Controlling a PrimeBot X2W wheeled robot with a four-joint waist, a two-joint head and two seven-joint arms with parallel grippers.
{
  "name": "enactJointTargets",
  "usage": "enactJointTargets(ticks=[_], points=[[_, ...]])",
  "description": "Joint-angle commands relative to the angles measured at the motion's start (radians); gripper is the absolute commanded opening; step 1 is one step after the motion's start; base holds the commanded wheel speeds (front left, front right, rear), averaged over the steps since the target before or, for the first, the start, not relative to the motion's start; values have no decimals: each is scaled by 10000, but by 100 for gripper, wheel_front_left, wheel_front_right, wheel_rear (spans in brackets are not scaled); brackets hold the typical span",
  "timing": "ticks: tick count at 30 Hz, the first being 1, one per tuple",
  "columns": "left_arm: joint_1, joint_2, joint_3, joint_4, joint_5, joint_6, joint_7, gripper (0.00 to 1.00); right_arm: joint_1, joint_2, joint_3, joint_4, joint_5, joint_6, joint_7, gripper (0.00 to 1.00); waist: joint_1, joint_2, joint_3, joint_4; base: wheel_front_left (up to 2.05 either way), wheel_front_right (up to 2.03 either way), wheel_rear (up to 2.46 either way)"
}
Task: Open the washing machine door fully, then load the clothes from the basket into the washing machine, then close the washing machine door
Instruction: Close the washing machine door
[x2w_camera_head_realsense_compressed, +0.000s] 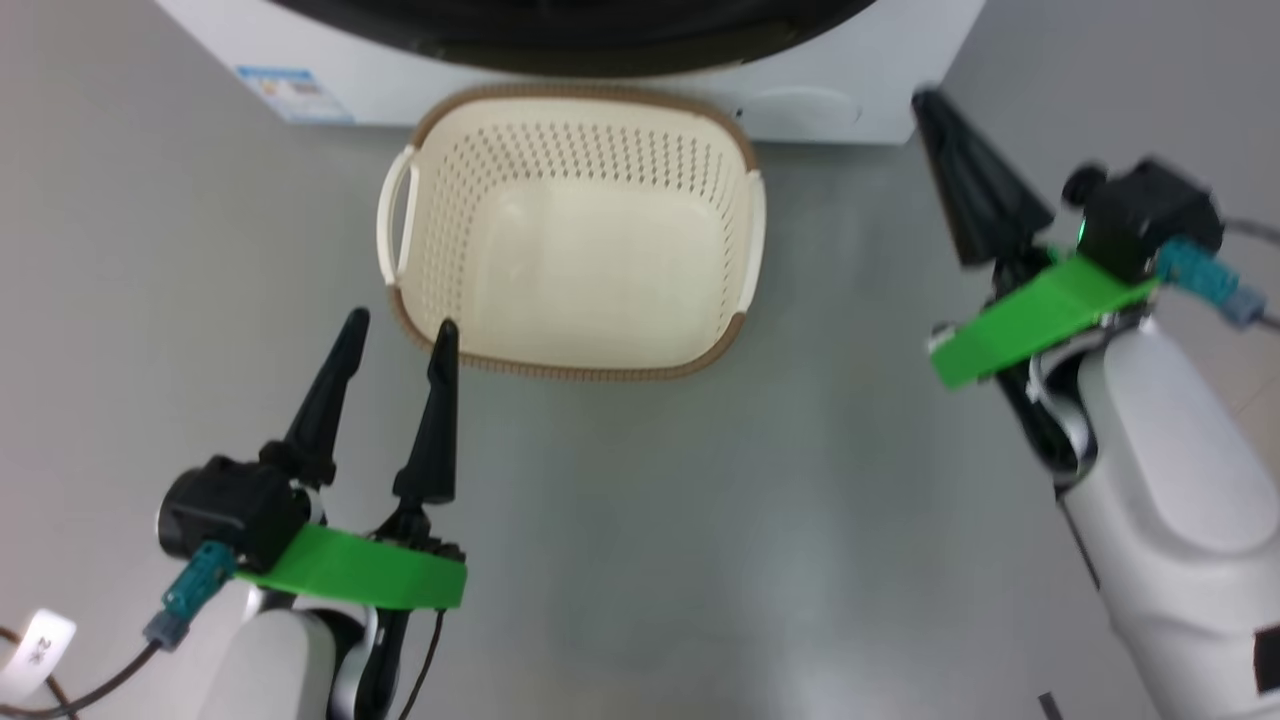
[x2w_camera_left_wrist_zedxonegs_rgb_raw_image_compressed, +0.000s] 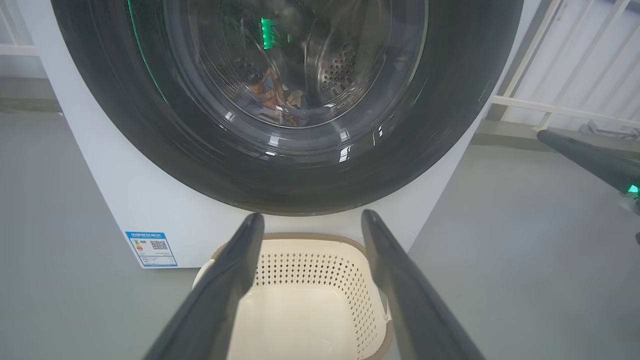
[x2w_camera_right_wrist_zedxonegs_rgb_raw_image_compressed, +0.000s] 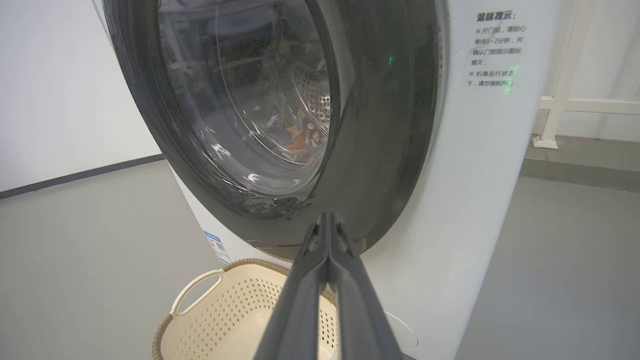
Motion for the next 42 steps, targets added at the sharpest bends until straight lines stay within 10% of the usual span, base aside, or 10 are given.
enactJointTargets(ticks=[1,9,11,42], points=[[244,275,384,-173,79,-23,-63,100,515,223,74,-336,148,-57,-44,0,0,0,-720,-458,0,0,0],[877,565,820,-147,165,-23,-63,100,2231,395,-302,-642,213,-57,-45,9,0,0,-1844,-964,0,0,0],[1153,645,934,-118,205,-23,-63,100,2677,479,-386,-709,134,-57,-45,100,0,0,-2238,-1132,0,0,0],[3602,495,2572,-101,773,-23,-63,100,7075,1475,-2089,-2717,-1782,-57,-45,100,0,0,-4693,-2106,0,0,0]])
